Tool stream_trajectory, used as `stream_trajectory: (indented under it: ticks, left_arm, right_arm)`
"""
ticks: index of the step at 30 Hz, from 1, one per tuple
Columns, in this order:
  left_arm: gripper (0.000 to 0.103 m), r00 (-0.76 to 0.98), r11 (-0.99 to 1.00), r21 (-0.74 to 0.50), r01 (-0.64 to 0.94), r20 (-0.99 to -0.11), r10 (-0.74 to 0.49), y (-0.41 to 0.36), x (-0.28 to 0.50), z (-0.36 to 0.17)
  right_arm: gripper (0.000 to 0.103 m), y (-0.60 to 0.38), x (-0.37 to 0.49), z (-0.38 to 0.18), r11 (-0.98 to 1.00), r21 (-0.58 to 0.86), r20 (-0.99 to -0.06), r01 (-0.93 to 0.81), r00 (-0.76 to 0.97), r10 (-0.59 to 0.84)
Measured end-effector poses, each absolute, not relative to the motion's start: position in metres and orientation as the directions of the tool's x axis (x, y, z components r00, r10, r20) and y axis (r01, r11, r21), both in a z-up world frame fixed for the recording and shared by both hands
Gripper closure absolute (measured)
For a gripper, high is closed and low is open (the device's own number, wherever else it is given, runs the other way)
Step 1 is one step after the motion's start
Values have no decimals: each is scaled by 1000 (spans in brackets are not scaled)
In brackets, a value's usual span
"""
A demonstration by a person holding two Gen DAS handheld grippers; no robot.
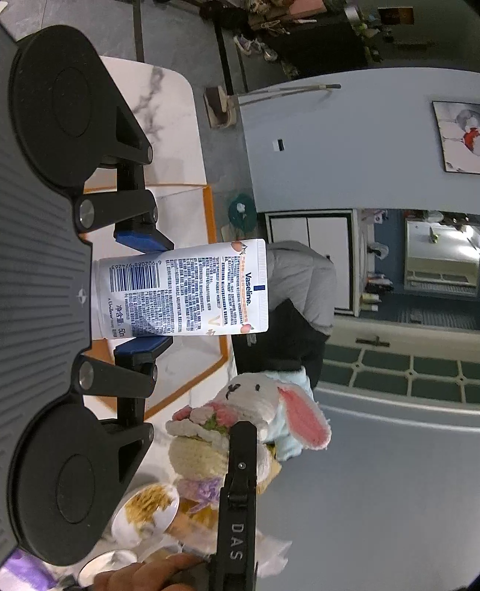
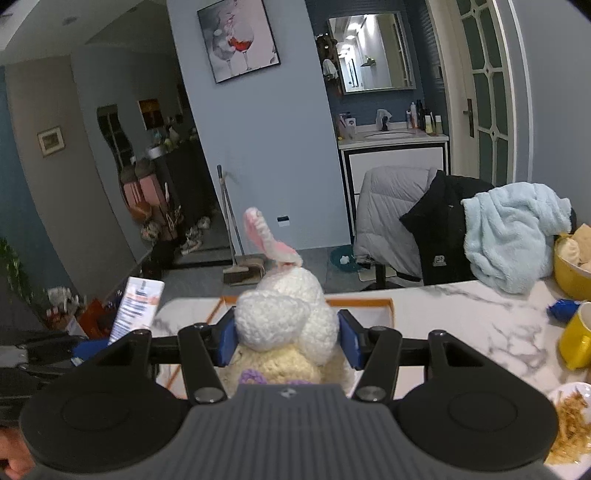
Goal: Organize objects
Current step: 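Carry the Vaseline tube and white bunny over the orange box with both tools, then lower and release the tube and bunny into the orange box with both tools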
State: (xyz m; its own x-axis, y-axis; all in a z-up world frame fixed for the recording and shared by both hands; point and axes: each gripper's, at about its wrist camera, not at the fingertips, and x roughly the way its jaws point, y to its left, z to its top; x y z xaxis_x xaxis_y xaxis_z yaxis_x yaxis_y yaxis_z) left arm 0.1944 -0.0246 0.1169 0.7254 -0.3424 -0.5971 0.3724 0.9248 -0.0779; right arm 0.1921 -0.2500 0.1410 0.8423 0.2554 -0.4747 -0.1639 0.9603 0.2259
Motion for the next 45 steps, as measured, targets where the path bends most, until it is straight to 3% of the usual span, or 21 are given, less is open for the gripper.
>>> stream_trajectory:
  ticks: [12,26,39,45]
  left_arm:
    - [49,632,955,-100,278,-730,-260,-20,286,42]
    - [49,563,962,34,271,-816,-130,-38,321,-11]
    - [49,570,916,219,337,-821,-13,-60,320,-31]
    - [54,592,857,345,383,-804,59,-71,311,-43]
  right_arm:
    - [46,-225,270,69,955,263,-545,-137,795,265]
    - [46,-196,300,1,959,263,-640,-103,725,254]
    - [46,-194,311,-38,963,261,-717,-71,654,243]
    - [44,-192,313,-52,961,267,-744,-70,619,252]
